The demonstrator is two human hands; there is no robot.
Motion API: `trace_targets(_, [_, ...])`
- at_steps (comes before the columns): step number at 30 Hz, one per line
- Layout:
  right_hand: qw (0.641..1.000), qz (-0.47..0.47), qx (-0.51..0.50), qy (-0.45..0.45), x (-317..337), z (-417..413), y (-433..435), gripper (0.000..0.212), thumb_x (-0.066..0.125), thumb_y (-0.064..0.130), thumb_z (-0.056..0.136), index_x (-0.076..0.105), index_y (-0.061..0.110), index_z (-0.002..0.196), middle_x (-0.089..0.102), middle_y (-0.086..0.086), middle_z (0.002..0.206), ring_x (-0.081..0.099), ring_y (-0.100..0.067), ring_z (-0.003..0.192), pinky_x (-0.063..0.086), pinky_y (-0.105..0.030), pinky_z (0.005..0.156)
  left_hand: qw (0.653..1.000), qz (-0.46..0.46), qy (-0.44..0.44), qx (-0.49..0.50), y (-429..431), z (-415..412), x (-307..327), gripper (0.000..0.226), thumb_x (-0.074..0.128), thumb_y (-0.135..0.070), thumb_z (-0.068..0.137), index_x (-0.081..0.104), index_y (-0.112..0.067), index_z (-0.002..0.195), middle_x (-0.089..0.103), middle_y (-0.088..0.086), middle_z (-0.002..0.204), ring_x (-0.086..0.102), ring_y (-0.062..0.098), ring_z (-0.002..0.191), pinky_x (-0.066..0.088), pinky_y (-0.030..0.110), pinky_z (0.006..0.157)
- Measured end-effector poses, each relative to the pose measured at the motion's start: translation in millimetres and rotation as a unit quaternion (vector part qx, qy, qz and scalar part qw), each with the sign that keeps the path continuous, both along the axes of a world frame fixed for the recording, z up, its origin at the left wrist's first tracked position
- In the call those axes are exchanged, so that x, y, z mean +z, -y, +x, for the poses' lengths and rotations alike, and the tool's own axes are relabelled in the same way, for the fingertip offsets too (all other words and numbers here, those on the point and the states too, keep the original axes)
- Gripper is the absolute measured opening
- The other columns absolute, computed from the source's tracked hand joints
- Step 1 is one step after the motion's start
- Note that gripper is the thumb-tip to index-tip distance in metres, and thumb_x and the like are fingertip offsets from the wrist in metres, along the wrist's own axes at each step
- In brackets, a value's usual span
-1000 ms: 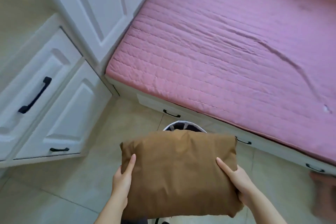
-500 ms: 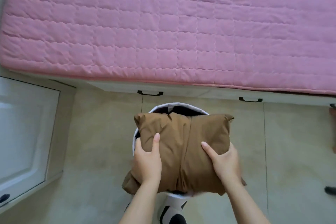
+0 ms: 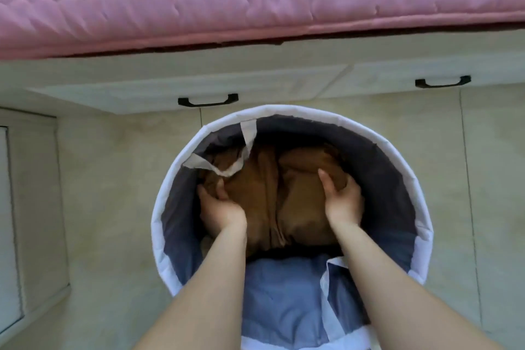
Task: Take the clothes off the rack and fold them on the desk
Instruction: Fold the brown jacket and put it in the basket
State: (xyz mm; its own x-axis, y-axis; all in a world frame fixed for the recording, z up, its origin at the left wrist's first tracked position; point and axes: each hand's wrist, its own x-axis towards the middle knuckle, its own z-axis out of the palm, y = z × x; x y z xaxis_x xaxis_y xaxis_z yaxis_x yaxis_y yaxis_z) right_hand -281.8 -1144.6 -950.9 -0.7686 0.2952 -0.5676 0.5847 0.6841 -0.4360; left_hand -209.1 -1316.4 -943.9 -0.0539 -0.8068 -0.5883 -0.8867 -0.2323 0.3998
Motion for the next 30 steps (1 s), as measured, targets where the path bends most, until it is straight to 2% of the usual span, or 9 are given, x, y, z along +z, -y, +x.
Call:
trace_targets(9, [0.979,0.109,0.147,0.092,-55.0,3.2,-2.2,0.054,0.055,0.032,0.096,0.037,-0.001,0.135,0.053,-0.027,0.13,0.053,-0.042,0.118,0.043,-0.042,0.094,0.973,0.138,0.145,-0.11,11.5,1.2,-86.5,0.047,0.05,-0.014,0.097,0.04,-0.001,0.141,0.044,0.016,0.143,0.042,0.03,0.132,0.031,0.029,0.104])
trace_targets(12, [0.948,0.213,0.233,-0.034,-40.4,21.2,14.1,0.062,0.065,0.01,0.085,0.034,0.008,0.139,0.047,-0.018,0.133,0.05,-0.036,0.117,0.042,-0.044,0.094,0.972,-0.03,0.142,-0.186,-9.6,-0.2,-60.9,0.058,0.059,-0.003,0.086,0.035,-0.001,0.139,0.04,0.019,0.14,0.042,0.034,0.124,0.037,0.036,0.103])
trace_targets(16, [0.867,0.062,0.485,-0.095,-18.9,31.0,48.7,0.069,0.046,0.005,0.083,0.03,0.021,0.148,0.022,-0.014,0.155,0.021,-0.032,0.143,0.022,-0.043,0.118,0.802,-0.224,0.051,-0.551,-32.8,15.8,-45.1,0.063,0.075,-0.005,0.069,0.049,-0.011,0.126,0.053,0.014,0.125,0.052,0.03,0.115,0.042,0.039,0.1])
trace_targets(19, [0.782,0.144,0.602,0.071,-38.5,9.3,32.6,0.075,0.041,0.018,0.095,-0.004,0.033,0.153,-0.021,-0.004,0.159,-0.022,-0.025,0.146,-0.009,-0.043,0.119,0.684,-0.157,0.171,-0.691,-6.6,19.9,-68.7,0.082,0.054,-0.019,0.09,0.0,-0.016,0.152,0.0,0.01,0.16,0.0,0.028,0.148,0.003,0.044,0.119])
trace_targets(21, [0.77,0.206,0.586,0.146,-58.0,-4.2,7.5,0.092,0.053,0.02,0.091,-0.017,0.035,0.15,-0.032,-0.001,0.155,-0.027,-0.022,0.144,-0.006,-0.043,0.12,0.685,-0.134,0.191,-0.69,23.8,27.0,-94.0,0.099,0.062,-0.024,0.084,-0.009,-0.017,0.152,-0.014,0.01,0.16,-0.009,0.026,0.148,-0.002,0.041,0.119])
trace_targets(23, [0.775,0.209,0.57,0.178,-77.1,-8.9,-8.9,0.106,0.061,0.015,0.086,-0.025,0.034,0.146,-0.036,0.002,0.153,-0.028,-0.019,0.143,-0.003,-0.037,0.12,0.689,-0.154,0.144,-0.694,39.5,34.3,-121.5,0.1,0.078,-0.018,0.066,0.026,-0.009,0.151,0.02,0.014,0.158,0.024,0.03,0.145,0.01,0.037,0.119])
trace_targets(25, [0.787,0.223,0.555,0.152,-99.2,-5.0,-14.7,0.108,0.058,0.011,0.084,-0.03,0.035,0.141,-0.037,0.003,0.153,-0.028,-0.018,0.143,-0.002,-0.034,0.12,0.716,-0.151,0.064,-0.678,43.4,36.6,-145.3,0.064,0.05,-0.016,0.076,0.048,-0.002,0.138,0.044,0.017,0.146,0.045,0.034,0.132,0.015,0.035,0.113])
trace_targets(27, [0.805,0.228,0.537,0.108,-125.4,2.7,-16.5,0.1,0.049,0.009,0.086,-0.03,0.036,0.141,-0.037,0.003,0.153,-0.026,-0.018,0.144,0.0,-0.032,0.12,0.732,-0.112,0.048,-0.67,44.5,36.7,-170.0,0.068,0.016,-0.017,0.081,0.044,-0.005,0.142,0.042,0.011,0.149,0.041,0.024,0.137,0.017,0.029,0.113])
trace_targets(30, [0.826,0.236,0.512,0.01,-157.1,17.2,-20.2,0.082,0.03,0.009,0.085,-0.014,0.033,0.151,-0.022,0.001,0.157,-0.012,-0.019,0.147,0.005,-0.035,0.116,0.767,-0.179,-0.026,-0.616,44.4,44.9,-205.8,0.055,0.022,-0.023,0.094,0.037,-0.009,0.145,0.029,-0.006,0.152,0.019,-0.006,0.141,0.012,0.009,0.112])
